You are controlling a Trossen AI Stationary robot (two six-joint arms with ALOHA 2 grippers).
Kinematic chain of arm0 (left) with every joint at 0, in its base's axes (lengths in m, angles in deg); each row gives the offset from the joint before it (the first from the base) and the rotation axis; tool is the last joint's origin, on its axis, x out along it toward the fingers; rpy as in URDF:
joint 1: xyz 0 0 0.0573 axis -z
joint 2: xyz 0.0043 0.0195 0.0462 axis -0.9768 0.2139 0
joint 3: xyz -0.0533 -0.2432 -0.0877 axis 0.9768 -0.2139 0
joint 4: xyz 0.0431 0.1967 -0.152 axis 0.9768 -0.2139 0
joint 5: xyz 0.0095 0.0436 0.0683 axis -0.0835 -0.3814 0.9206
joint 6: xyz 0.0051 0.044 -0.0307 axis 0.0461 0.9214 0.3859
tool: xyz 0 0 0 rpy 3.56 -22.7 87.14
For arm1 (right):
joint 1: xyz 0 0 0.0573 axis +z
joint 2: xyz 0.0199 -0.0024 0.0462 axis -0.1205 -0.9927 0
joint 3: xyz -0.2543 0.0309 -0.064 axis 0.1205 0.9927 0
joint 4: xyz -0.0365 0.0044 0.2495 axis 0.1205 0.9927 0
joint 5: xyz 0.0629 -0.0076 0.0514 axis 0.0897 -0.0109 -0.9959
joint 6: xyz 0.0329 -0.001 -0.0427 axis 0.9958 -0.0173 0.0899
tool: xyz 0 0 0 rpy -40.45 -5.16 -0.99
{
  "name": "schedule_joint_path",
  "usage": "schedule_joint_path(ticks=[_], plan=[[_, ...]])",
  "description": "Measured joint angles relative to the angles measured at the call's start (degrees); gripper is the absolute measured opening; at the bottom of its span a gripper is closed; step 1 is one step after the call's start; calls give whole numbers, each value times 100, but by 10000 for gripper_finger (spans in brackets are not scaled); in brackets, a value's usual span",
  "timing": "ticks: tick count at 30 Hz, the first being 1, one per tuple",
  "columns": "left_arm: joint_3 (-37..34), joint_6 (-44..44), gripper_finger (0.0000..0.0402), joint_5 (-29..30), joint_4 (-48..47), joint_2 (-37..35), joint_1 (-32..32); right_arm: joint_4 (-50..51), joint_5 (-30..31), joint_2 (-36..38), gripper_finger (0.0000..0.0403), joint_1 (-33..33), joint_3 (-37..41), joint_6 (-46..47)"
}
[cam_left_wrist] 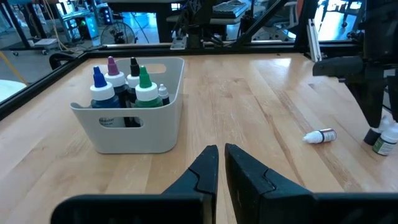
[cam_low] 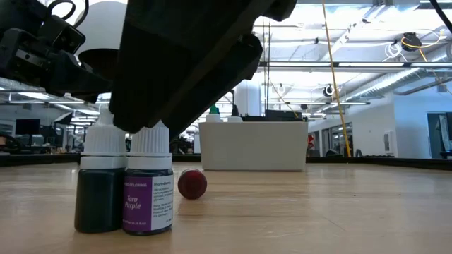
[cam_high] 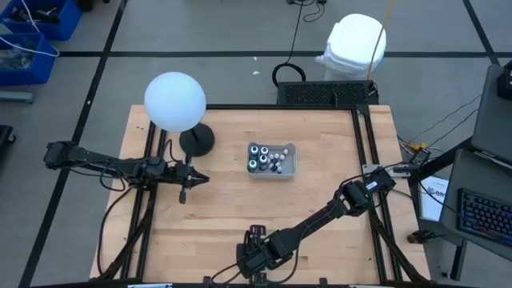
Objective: Pick & Place food coloring
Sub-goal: Put the small blue food coloring bottle into the gray bin
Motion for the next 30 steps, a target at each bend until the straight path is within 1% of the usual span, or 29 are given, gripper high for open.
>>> schedule_joint_path(ticks=[3, 7, 10, 19, 30], plan=[[0, 0, 37, 0, 0, -1, 0, -305, -24, 0, 145, 0, 237, -15], [0, 0, 37, 0, 0, -1, 0, -473, -186, 0, 145, -15, 460, 28], [0, 0, 37, 0, 0, 0, 0, -456, -201, 0, 144, -29, 589, 142], [0, 22, 37, 2, 0, 0, 0, -704, -194, 39, 143, -31, 589, 63], [0, 20, 37, 0, 2, -2, 0, -701, -181, 41, 143, -31, 586, 50]])
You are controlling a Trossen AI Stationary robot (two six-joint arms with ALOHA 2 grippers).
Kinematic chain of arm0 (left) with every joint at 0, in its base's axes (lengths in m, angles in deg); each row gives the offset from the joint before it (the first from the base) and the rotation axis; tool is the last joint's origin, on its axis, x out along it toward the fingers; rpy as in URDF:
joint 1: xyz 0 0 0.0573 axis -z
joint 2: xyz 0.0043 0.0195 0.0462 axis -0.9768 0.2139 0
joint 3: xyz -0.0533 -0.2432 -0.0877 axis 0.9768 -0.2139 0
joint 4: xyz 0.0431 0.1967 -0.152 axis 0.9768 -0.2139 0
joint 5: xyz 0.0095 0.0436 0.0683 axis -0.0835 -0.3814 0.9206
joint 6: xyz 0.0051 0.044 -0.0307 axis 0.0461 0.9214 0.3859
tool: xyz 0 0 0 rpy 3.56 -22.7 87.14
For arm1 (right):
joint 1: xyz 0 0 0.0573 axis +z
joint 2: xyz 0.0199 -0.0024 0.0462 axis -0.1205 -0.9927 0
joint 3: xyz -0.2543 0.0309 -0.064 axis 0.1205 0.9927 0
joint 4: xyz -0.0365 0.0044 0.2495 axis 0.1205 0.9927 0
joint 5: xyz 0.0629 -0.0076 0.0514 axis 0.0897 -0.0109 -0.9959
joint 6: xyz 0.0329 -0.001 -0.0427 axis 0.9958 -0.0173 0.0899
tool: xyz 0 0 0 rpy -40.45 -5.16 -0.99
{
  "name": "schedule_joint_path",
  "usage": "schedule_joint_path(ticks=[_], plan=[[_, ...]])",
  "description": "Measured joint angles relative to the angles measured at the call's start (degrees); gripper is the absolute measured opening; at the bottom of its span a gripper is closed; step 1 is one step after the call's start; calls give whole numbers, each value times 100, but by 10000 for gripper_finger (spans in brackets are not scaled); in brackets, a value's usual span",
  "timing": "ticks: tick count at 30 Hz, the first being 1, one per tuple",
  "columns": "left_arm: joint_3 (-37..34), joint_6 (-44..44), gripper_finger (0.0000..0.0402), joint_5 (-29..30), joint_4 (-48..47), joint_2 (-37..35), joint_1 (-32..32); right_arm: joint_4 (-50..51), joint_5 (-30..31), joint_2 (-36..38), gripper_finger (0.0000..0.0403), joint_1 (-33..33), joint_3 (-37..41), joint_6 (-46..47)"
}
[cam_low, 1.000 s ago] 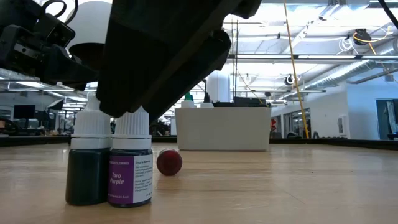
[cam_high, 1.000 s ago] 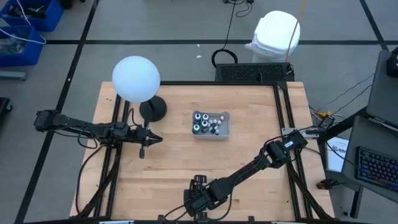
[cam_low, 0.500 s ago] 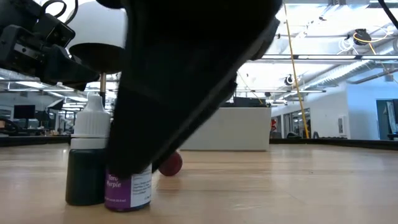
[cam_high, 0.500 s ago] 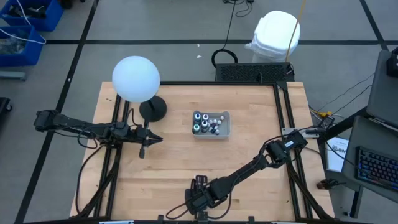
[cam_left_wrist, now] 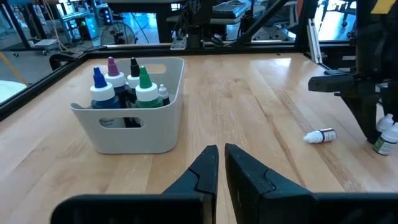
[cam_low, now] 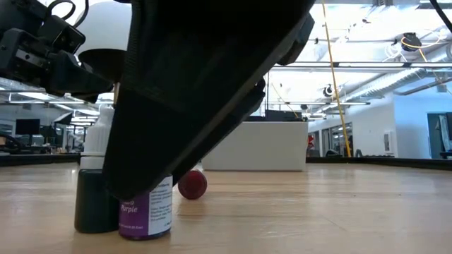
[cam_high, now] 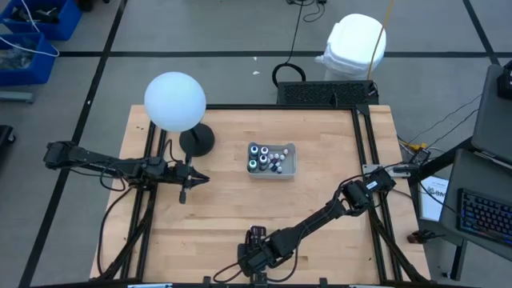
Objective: Pick & Place food coloring
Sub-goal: Put the small blue food coloring bottle into the gray bin
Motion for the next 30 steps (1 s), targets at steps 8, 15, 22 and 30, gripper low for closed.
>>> schedule_joint_path(ticks=[8, 15, 22, 30], plan=[[0, 0, 37, 0, -2, 0, 0, -175, 12, 1, 120, 0, -2, -37], [0, -1, 37, 1, -13, 0, 0, -199, -49, 10, 65, 0, -6, -66], [0, -2, 37, 1, -72, 0, 0, -26, -151, 46, 60, 0, -11, -55], [-2, -2, 37, 2, -105, 0, 0, 248, -105, 294, 58, 2, -8, -110]])
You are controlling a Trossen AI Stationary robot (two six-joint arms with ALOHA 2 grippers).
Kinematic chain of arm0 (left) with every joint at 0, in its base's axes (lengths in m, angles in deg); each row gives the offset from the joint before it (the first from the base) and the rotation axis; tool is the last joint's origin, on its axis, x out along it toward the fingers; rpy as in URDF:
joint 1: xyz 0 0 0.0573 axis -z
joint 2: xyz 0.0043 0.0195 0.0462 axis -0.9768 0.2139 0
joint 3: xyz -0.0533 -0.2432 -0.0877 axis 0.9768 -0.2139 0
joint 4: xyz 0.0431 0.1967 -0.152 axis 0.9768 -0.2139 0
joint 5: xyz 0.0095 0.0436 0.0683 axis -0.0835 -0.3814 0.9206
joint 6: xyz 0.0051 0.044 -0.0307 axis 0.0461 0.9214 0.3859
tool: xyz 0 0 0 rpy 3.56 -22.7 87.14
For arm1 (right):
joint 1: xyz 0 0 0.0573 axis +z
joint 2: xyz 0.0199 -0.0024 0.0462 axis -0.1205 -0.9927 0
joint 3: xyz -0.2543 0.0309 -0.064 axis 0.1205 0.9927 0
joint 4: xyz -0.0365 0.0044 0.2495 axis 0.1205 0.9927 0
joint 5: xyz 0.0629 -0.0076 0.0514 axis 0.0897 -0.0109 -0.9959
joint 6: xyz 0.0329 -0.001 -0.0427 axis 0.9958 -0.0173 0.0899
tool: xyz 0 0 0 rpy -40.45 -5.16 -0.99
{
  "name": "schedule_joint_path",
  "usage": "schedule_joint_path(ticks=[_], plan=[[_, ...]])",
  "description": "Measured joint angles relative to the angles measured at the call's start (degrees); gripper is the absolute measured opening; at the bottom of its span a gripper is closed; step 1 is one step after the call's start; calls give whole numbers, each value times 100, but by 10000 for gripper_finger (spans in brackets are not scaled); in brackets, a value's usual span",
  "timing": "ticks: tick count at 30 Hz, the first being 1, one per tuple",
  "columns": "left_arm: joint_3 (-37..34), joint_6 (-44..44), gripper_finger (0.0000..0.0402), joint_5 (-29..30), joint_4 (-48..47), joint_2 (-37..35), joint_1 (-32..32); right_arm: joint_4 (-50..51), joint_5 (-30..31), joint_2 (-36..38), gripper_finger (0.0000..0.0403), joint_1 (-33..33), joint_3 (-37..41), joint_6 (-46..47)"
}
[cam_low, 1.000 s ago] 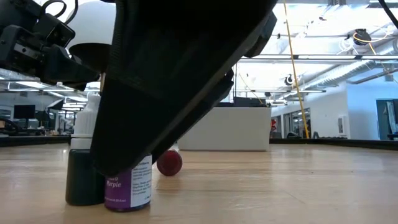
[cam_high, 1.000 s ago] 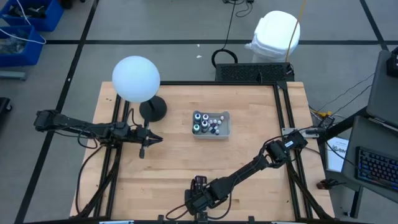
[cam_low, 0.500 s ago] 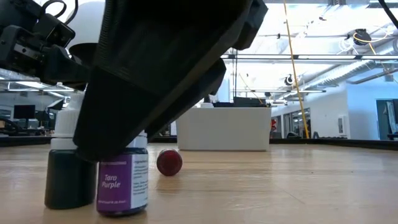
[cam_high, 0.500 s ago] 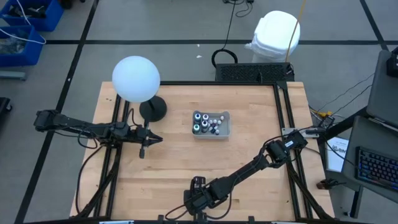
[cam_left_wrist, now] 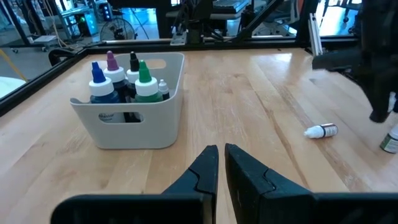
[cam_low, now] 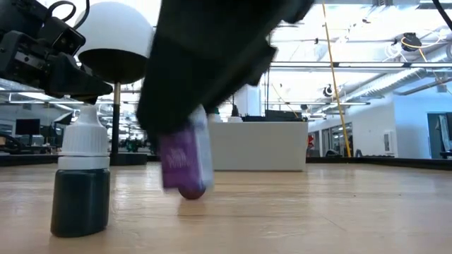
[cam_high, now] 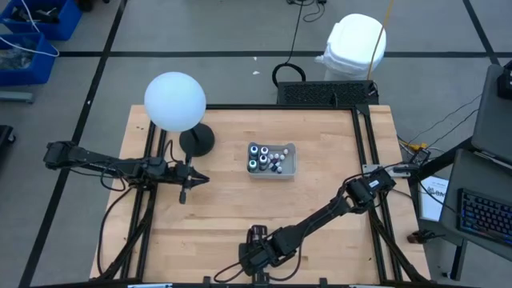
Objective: Pick & Place food coloring
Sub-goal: Put the small blue food coloring bottle into the gray bin
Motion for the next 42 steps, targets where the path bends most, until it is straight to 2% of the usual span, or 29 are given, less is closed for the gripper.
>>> schedule_joint_path(ticks=[15, 22, 32, 37, 42], plan=[[0, 0, 37, 0, -22, 0, 0, 45, 125, 474, 61, -36, 2, -498], [0, 0, 37, 0, -20, 0, 0, 127, 142, 1033, 61, -61, 2, -861], [0, -2, 37, 0, -17, 2, 0, 921, 269, 1460, 60, -313, 21, -878], [0, -2, 37, 0, -15, 0, 0, 628, 263, 1778, 61, -443, 586, -1053], [0, 0, 37, 0, -17, 1, 0, -365, 248, 2374, 60, -589, 1826, -1157]])
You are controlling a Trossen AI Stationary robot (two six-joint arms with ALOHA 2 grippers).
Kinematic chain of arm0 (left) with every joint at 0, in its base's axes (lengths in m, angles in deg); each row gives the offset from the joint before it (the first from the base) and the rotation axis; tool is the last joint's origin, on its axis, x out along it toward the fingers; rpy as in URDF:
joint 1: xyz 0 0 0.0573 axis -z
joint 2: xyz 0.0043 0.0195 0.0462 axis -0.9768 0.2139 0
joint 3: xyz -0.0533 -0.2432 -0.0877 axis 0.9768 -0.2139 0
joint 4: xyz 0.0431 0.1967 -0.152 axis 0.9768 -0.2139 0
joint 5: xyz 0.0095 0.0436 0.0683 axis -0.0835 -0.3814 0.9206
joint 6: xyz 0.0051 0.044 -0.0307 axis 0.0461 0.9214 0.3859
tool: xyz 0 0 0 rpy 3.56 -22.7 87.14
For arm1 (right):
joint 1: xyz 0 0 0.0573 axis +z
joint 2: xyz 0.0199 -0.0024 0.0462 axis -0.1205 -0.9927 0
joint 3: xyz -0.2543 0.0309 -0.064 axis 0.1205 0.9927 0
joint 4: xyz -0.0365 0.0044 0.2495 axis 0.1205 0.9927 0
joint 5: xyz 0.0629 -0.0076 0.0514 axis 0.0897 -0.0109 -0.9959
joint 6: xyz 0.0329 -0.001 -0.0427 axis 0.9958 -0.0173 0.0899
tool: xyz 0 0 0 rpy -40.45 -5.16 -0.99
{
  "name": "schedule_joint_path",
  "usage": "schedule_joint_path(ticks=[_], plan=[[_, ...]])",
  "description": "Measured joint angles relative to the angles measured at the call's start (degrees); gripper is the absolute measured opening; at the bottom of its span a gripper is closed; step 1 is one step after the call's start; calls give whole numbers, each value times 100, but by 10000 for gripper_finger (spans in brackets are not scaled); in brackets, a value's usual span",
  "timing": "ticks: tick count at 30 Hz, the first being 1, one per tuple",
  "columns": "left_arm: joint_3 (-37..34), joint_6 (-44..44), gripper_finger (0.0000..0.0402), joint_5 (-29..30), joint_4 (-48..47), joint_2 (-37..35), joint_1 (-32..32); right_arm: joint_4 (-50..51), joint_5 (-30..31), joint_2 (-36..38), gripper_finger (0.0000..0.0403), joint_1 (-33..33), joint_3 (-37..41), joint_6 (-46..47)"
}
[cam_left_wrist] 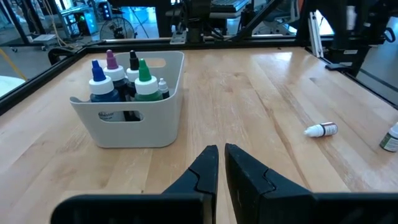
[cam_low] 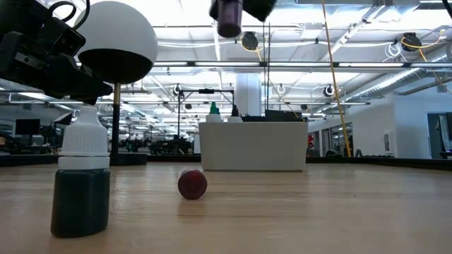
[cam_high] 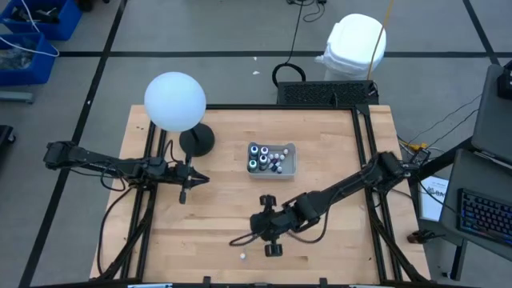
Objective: Pick & Place food coloring
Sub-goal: Put the small blue food coloring bottle into the gray bin
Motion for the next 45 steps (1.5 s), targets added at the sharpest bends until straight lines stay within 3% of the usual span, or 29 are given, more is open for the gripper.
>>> schedule_joint_path(ticks=[6, 13, 33, 45], plan=[[0, 50, 37, 37, 0, 1, 0, -740, 14, 886, 60, -371, 1340, 52], [0, -32, 37, 398, 0, 1, 0, -984, 16, 1322, 60, -659, 2095, 119], [0, 742, 37, 850, 2, 1, 0, -1000, 11, 1611, 62, -422, 2123, -797], [0, 147, 37, 1043, -42, 1, 0, -340, 332, 2413, 60, -465, 2130, -953]])
